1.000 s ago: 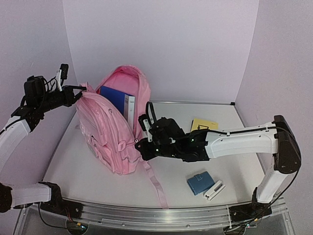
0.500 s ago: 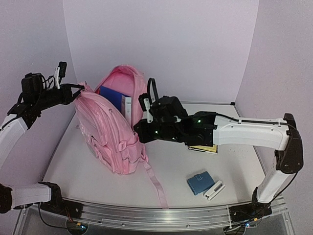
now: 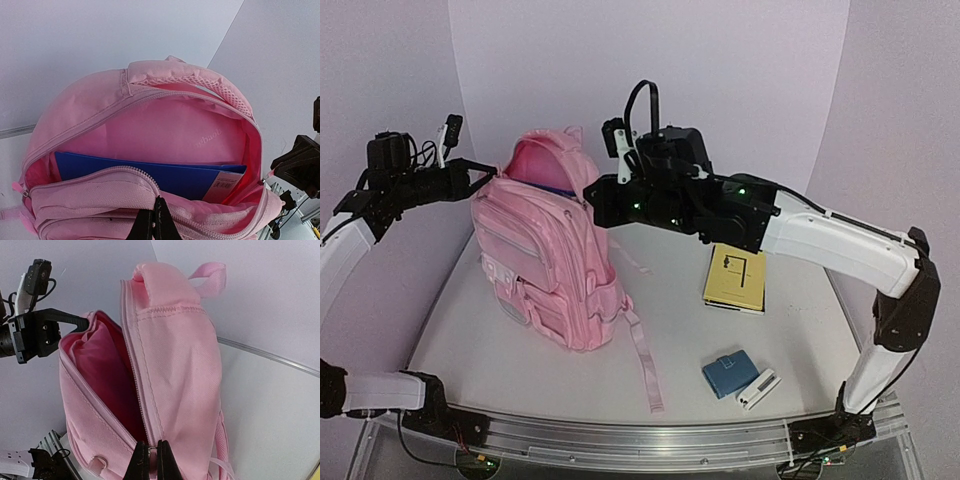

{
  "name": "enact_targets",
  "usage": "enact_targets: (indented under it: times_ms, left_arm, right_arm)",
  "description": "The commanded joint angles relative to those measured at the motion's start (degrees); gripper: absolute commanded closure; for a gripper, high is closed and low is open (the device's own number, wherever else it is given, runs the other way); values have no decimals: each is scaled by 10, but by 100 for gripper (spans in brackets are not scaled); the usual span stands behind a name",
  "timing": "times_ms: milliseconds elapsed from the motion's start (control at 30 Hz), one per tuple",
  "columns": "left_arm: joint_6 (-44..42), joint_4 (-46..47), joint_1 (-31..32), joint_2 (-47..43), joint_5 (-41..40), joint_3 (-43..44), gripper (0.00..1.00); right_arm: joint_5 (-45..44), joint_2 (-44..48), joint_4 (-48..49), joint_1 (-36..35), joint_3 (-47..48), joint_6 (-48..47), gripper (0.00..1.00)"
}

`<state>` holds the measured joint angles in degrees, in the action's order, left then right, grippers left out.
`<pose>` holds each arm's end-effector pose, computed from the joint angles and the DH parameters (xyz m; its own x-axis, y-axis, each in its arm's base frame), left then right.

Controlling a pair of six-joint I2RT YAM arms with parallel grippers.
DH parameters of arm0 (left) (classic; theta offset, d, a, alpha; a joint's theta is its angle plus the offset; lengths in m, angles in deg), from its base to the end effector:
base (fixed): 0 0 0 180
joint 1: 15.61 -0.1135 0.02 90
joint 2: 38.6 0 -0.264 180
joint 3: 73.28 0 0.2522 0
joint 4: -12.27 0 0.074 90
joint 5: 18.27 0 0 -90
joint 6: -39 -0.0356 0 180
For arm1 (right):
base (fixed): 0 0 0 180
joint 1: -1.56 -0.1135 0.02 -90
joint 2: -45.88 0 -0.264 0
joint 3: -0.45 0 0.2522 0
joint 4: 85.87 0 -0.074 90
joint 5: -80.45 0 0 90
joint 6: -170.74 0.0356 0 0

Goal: Pack the student bag
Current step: Zip the student bag at the center of the board.

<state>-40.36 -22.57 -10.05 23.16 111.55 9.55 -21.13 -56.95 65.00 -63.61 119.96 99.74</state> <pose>0.2256 -0.0449 0.4126 -0.3609 -0.1074 -0.9264 0.6378 0.6963 -0.3291 0.1856 0.3841 0.4198 -0.3483 0.0069 -0.9374 -0.7333 0.6209 0.2770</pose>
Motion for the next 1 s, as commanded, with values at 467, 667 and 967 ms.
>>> enact_targets:
  times_ms: [467, 667, 967]
  left_arm:
    - [12, 44, 2, 11, 53, 87, 86]
    - [-43, 37, 2, 9, 23, 142, 43]
    - [-115, 77, 89, 61, 101, 166, 34]
  right_arm:
    - [18, -131, 118, 4, 271, -85, 100]
    - [20, -139, 148, 4, 274, -92, 100]
    - [38, -141, 179, 3, 266, -81, 100]
